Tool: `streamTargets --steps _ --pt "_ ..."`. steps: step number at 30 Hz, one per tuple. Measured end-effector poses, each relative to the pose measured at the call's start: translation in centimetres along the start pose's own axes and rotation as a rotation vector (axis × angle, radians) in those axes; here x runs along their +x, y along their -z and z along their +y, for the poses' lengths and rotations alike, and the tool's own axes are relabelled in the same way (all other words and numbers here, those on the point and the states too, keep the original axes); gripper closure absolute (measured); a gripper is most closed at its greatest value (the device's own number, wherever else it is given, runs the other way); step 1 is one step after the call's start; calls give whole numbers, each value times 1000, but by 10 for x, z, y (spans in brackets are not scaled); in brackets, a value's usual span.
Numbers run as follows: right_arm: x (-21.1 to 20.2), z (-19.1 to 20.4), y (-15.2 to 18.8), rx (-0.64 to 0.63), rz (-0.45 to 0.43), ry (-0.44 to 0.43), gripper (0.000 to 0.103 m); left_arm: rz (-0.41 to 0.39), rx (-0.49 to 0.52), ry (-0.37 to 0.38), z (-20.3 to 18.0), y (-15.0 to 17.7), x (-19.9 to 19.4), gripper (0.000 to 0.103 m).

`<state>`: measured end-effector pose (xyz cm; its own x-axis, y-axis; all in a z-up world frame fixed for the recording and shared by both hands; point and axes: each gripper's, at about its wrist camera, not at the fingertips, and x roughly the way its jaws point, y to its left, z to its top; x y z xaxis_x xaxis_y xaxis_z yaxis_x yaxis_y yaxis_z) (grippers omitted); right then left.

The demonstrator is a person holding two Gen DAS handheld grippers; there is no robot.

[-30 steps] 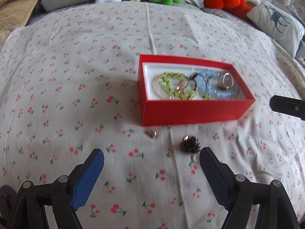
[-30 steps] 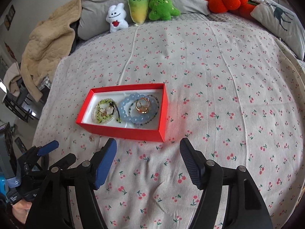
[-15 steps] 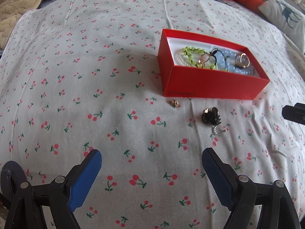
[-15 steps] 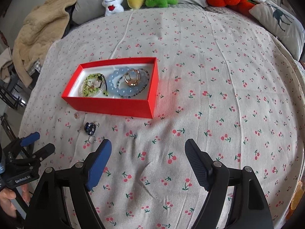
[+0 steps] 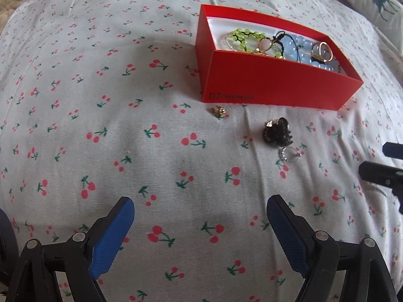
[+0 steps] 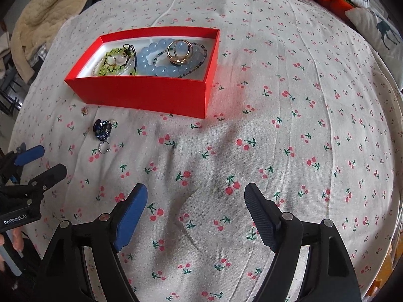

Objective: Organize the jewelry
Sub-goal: 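Withdraw both tools and move the left tool toward the black beaded ring, then close the left tool on the black beaded ring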

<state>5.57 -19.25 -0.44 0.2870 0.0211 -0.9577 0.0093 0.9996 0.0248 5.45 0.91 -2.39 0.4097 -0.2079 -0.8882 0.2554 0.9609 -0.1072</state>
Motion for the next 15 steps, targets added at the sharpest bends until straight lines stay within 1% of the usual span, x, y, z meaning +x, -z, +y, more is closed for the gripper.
streamTargets --steps 4,9,11,14,15 --pt "-1 -2 -2 1 3 5 21 -16 -25 38 -6 -4 1 16" --pt "-2 -10 -7 37 2 -3 21 -42 -18 91 -24 -13 3 29" --pt "-1 -13 -7 50 6 -6 21 -48 -8 107 -31 -16 5 41" --pt "-1 -16 -5 64 11 -8 21 -58 13 121 -44 -21 8 49" --pt "-1 -18 -4 68 11 -10 21 -60 19 122 -47 -22 9 50"
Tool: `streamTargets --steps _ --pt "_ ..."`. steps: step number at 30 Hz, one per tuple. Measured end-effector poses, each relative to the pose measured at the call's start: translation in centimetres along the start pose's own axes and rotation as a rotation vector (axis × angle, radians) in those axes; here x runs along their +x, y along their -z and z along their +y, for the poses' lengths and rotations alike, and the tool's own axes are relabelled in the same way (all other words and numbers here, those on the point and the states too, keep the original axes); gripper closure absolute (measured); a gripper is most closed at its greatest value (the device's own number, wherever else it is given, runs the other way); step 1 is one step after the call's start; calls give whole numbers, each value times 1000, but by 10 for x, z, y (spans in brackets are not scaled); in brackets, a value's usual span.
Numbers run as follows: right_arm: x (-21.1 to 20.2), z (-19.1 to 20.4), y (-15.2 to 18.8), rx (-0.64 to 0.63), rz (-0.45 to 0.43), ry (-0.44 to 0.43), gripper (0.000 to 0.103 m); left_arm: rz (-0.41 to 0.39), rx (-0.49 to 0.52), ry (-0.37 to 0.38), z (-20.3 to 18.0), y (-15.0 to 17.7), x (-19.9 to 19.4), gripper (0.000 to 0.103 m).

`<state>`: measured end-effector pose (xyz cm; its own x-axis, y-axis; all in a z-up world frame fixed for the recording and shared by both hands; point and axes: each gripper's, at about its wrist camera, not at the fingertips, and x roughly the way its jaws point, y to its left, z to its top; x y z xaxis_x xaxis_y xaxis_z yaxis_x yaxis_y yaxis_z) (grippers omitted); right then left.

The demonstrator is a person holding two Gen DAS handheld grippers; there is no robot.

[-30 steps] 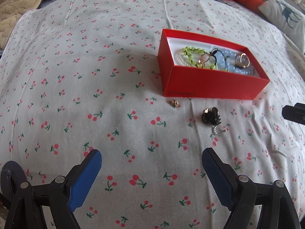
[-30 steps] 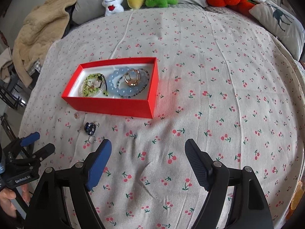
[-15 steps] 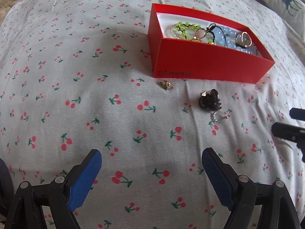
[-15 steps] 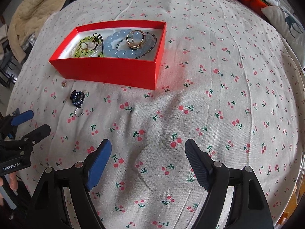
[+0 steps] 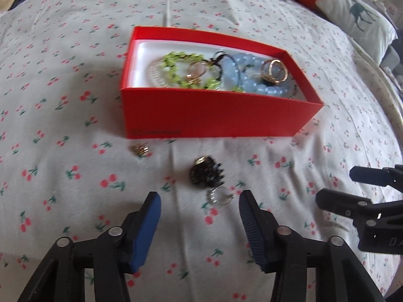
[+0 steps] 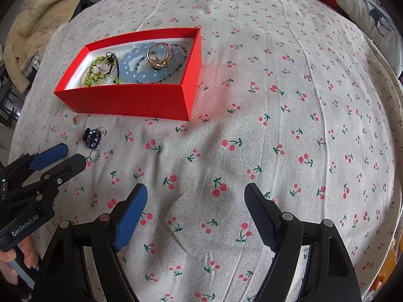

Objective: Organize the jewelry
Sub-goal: 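Close the left tool on the black beaded ring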

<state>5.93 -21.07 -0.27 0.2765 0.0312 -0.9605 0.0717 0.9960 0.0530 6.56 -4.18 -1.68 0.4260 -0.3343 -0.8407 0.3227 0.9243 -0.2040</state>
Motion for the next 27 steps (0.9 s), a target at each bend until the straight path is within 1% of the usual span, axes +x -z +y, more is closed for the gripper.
streamTargets --steps 3,9,10,11,15,16,22,27 --pt "0 -2 1 8 1 -3 21 -2 16 -5 -7 -5 5 55" --pt "0 -7 1 17 4 -3 21 0 49 -9 -15 -10 14 67" --pt "1 -8 1 19 5 -4 21 4 53 -13 -15 -11 16 71" --pt "1 -9 1 21 6 -4 21 9 57 -19 -16 -10 17 77" --pt "1 -12 2 27 9 -5 21 15 55 -44 -12 -10 18 91" --pt "1 -12 2 27 10 -5 21 13 52 -47 -11 -10 17 98" --pt "3 -10 -1 37 15 -12 21 -15 23 -46 3 -11 2 100" --pt "7 -5 -4 46 23 -26 21 -21 -22 -7 21 -11 -9 100"
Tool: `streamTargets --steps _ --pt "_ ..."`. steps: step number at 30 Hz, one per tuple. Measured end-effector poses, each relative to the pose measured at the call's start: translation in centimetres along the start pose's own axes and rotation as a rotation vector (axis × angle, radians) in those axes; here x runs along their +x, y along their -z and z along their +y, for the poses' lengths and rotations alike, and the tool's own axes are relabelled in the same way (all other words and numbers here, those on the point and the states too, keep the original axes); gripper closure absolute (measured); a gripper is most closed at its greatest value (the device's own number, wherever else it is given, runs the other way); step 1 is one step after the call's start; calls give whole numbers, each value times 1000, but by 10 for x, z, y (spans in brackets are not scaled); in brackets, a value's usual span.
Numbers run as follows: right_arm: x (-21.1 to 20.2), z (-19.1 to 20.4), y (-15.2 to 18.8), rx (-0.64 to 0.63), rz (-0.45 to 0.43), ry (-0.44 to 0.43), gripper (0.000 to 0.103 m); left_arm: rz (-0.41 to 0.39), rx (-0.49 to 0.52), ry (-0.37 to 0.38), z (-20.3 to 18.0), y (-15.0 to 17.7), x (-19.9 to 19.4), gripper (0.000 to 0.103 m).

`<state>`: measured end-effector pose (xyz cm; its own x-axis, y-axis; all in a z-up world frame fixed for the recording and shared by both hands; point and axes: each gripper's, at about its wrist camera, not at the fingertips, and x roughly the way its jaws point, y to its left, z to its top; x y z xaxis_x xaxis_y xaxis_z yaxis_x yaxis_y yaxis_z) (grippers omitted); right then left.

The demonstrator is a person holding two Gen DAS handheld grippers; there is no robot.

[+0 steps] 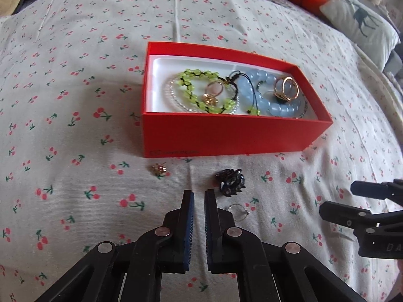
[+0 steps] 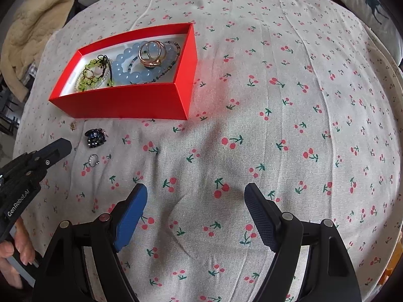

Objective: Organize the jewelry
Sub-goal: 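Close the left tool on the black beaded ring, then grasp the silver hoop ring with the right tool while the left tool holds the black ring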

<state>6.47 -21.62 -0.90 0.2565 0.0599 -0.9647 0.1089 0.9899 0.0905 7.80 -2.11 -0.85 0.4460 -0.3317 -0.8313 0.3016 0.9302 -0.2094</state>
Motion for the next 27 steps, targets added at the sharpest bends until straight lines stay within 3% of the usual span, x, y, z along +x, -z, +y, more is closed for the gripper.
streamTargets --steps 3,5,7,13,19,22,27 --pt "2 2 -1 -1 3 -5 21 5 -10 27 5 0 -1 93" --pt "2 4 -1 -4 3 -5 21 -3 2 34 3 0 0 73" --pt "3 4 -1 -6 3 -5 21 -9 30 44 -5 -1 2 70" --pt "2 0 1 1 6 -8 21 18 89 34 -31 -6 24 69" --pt "-2 -12 2 31 1 -18 21 24 95 -34 -42 -7 40 69" --pt "-3 -14 2 40 2 -23 21 19 107 -60 -44 -7 40 80" --pt "-3 -13 1 38 5 -27 21 21 95 -76 -35 -5 31 80"
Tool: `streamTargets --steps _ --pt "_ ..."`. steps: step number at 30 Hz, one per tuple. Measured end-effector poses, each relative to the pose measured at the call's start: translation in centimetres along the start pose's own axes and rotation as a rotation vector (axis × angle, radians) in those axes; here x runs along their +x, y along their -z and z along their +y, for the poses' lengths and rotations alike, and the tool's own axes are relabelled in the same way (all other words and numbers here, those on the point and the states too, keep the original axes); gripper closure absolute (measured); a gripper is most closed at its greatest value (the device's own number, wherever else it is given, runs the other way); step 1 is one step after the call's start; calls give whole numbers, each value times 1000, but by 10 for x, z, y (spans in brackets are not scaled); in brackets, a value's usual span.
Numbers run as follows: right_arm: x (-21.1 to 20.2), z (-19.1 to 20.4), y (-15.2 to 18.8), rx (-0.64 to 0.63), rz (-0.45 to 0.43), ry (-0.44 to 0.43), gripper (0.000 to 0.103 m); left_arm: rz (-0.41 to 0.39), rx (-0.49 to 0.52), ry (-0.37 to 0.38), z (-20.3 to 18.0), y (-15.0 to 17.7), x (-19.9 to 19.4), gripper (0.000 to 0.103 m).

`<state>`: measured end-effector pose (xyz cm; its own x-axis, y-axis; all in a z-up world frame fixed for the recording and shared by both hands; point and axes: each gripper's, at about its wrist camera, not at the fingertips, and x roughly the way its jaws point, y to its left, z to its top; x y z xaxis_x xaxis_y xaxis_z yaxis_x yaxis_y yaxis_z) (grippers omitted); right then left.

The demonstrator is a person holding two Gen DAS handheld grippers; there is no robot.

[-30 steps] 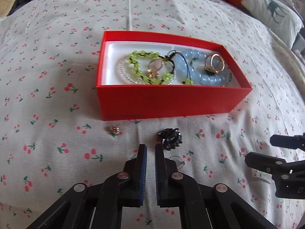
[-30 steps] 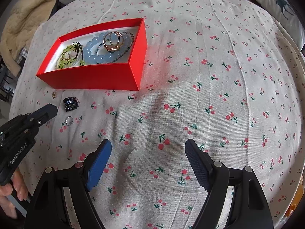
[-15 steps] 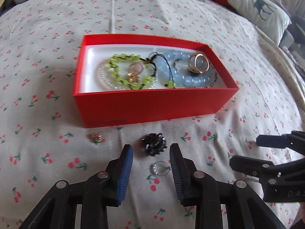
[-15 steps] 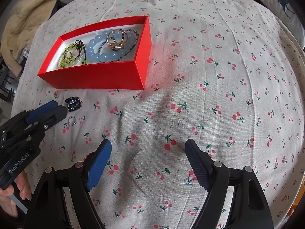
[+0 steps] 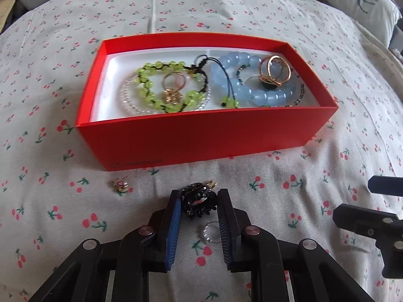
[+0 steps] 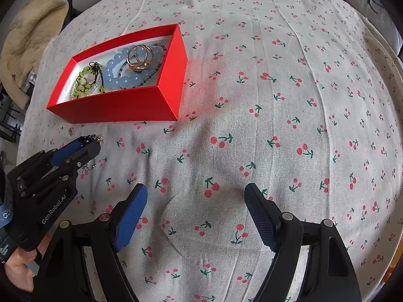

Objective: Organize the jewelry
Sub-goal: 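Grasp the silver hoop ring with the right tool while the left tool holds the black ring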

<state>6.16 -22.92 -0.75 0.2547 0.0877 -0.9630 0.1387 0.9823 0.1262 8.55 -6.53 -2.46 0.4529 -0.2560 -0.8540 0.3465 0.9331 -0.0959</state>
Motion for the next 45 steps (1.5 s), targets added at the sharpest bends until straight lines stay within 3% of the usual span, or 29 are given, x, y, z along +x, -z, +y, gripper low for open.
streamTargets --steps 9,20,31,33,45 --pt "12 33 -5 -46 7 -6 21 -6 -62 -29 39 12 -28 80" --pt "31 97 2 -234 -7 38 21 27 -93 -81 77 32 -36 80" --pt "42 119 -6 -252 -55 29 23 40 -111 -78 90 38 -39 80" --pt "41 120 -6 -248 -62 25 26 42 -113 -77 90 38 -39 80" --pt "45 140 -15 -268 -94 6 72 47 -115 -80 90 40 -38 80"
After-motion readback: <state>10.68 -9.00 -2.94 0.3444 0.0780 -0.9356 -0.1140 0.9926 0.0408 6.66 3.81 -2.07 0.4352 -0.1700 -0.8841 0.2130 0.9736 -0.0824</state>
